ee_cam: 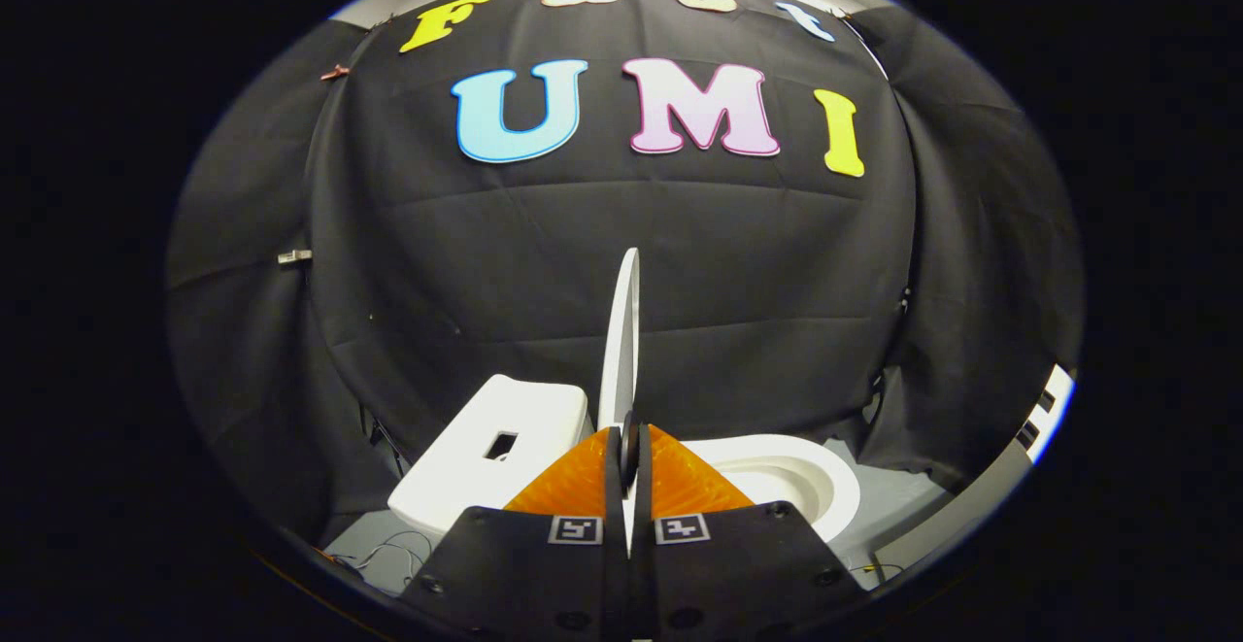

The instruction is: Open the toilet lid.

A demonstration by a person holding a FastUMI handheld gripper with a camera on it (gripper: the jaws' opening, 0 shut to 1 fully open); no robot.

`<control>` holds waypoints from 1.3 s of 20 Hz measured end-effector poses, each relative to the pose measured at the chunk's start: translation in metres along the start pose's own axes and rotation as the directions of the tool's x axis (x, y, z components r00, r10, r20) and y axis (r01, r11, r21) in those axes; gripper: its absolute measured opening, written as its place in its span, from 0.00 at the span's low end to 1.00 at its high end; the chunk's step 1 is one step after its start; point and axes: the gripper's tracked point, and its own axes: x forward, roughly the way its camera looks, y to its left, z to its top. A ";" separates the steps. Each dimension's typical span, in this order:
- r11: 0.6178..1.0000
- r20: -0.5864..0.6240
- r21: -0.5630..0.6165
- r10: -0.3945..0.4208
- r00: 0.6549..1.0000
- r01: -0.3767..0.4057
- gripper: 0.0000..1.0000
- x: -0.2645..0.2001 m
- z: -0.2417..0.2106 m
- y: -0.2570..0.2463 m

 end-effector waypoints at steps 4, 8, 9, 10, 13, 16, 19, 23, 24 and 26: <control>0.998 0.013 -0.059 -0.018 1.000 0.019 0.05 0.001 -0.002 0.019; 0.995 0.015 -0.104 -0.009 1.000 0.011 0.05 0.001 -0.004 0.047; 0.993 0.021 -0.118 -0.005 1.000 0.008 0.05 0.000 -0.006 0.053; 0.992 0.024 -0.126 -0.002 1.000 0.005 0.05 0.001 -0.007 0.059; 0.989 0.032 -0.151 -0.002 0.999 0.007 0.05 0.001 -0.012 0.073; 0.982 0.039 -0.188 0.008 0.999 0.000 0.05 0.003 -0.017 0.094; 0.981 0.039 -0.195 0.011 0.999 -0.004 0.05 0.005 -0.020 0.103; 0.982 0.032 -0.188 0.020 0.999 -0.014 0.05 0.005 -0.022 0.111; 0.983 0.030 -0.182 0.023 0.999 -0.017 0.05 0.006 -0.023 0.113; 0.983 0.031 -0.183 0.027 0.999 -0.021 0.05 0.007 -0.024 0.116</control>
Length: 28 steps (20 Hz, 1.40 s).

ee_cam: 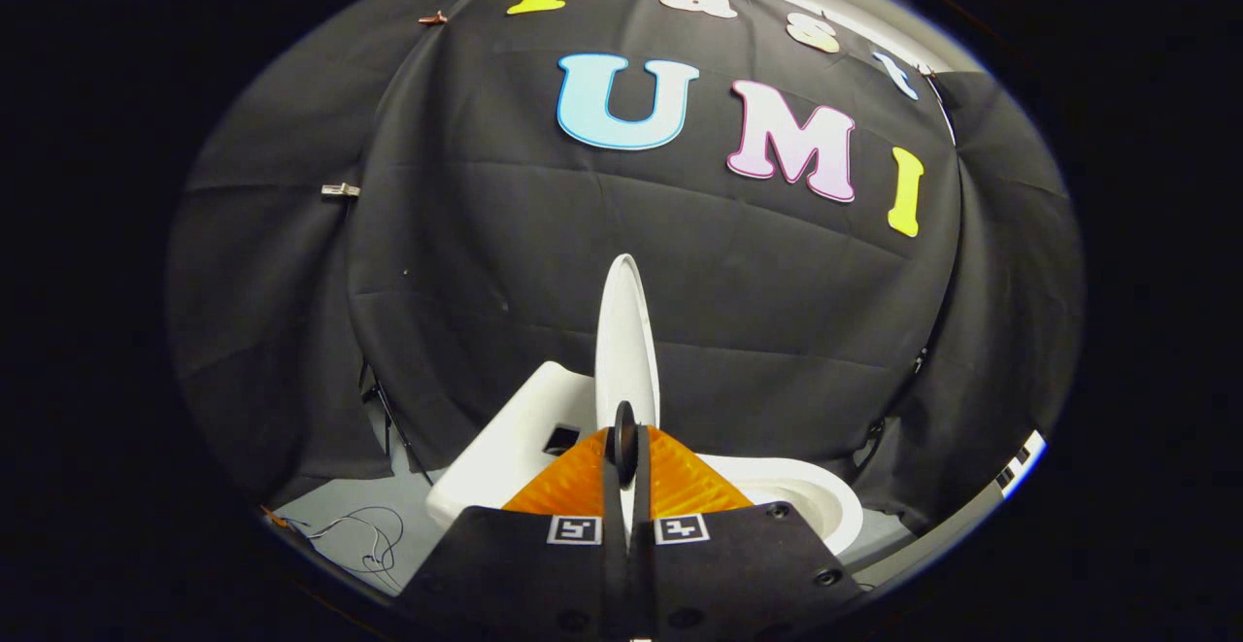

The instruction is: Open the toilet lid.

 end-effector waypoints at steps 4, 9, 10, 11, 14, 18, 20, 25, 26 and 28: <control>1.000 -0.001 0.005 0.013 1.000 -0.013 0.05 0.002 0.000 0.006; 1.000 -0.004 0.005 0.024 1.000 -0.024 0.05 0.001 -0.002 0.009; 1.000 -0.005 0.000 0.025 1.000 -0.025 0.05 0.002 -0.001 0.010; 1.000 -0.005 -0.003 0.025 1.000 -0.025 0.05 0.001 -0.002 0.010; 1.000 0.009 -0.009 0.014 1.000 -0.014 0.05 0.002 -0.001 0.010; 0.999 0.018 -0.027 0.037 0.999 -0.036 0.09 0.003 0.000 0.015; 0.997 0.007 -0.029 0.071 0.997 -0.071 0.20 0.002 0.000 0.023; 0.997 0.014 -0.012 0.080 0.997 -0.080 1.00 0.001 0.003 0.011; 0.997 0.027 0.003 0.076 0.997 -0.076 0.99 0.000 0.007 0.007; 0.996 0.037 0.022 0.090 0.995 -0.091 0.99 0.001 0.010 0.005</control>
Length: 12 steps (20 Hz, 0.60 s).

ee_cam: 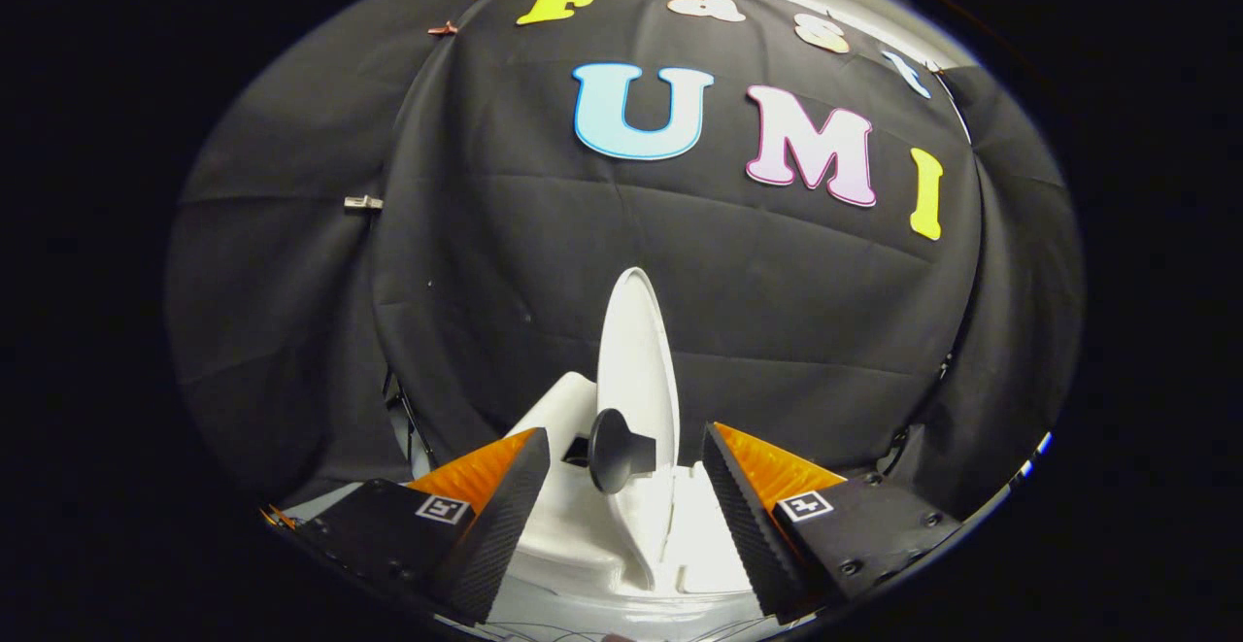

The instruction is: Open the toilet lid.

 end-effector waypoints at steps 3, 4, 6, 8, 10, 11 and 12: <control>0.999 0.007 0.007 0.036 0.999 -0.036 0.99 -0.008 0.007 0.000; 0.998 0.016 0.020 0.054 0.998 -0.055 0.99 -0.011 0.010 0.001; 0.995 0.035 0.019 0.094 0.995 -0.095 0.99 -0.019 0.013 0.006; 0.996 0.058 0.002 0.093 0.994 -0.093 0.99 -0.028 0.016 -0.006; 0.993 0.067 0.021 0.115 0.991 -0.117 0.99 -0.038 0.015 -0.013; 0.990 0.069 0.030 0.132 0.989 -0.134 0.99 -0.044 0.016 -0.015; 0.989 0.072 0.034 0.141 0.987 -0.144 0.99 -0.050 0.017 -0.022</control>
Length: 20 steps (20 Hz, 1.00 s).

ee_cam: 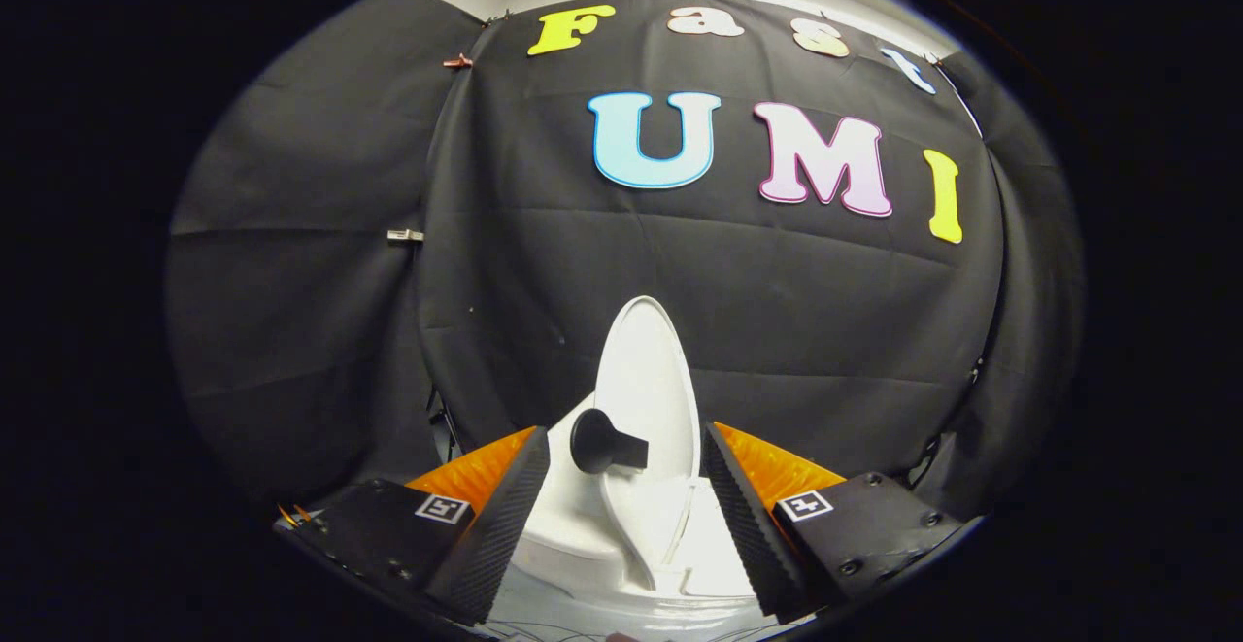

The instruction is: Open the toilet lid.

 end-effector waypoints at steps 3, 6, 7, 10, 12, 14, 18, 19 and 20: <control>1.000 0.030 0.003 0.014 0.999 -0.015 0.99 -0.019 0.006 -0.029; 1.000 0.031 0.017 0.007 0.999 -0.008 0.99 -0.031 -0.003 -0.073; 1.000 0.033 0.012 -0.009 0.999 0.008 0.99 -0.034 -0.008 -0.091; 0.999 0.007 0.007 -0.048 0.999 0.048 0.99 -0.030 -0.032 -0.149; 0.996 -0.015 0.024 -0.085 0.996 0.085 0.99 -0.027 -0.049 -0.192; 0.992 -0.026 0.035 -0.122 0.992 0.123 0.99 -0.024 -0.065 -0.235; 0.983 -0.028 0.017 -0.184 0.983 0.185 0.99 -0.017 -0.100 -0.308; 0.981 -0.038 0.030 -0.191 0.981 0.192 0.99 -0.015 -0.110 -0.321; 0.978 -0.045 0.056 -0.198 0.979 0.200 0.99 -0.012 -0.120 -0.333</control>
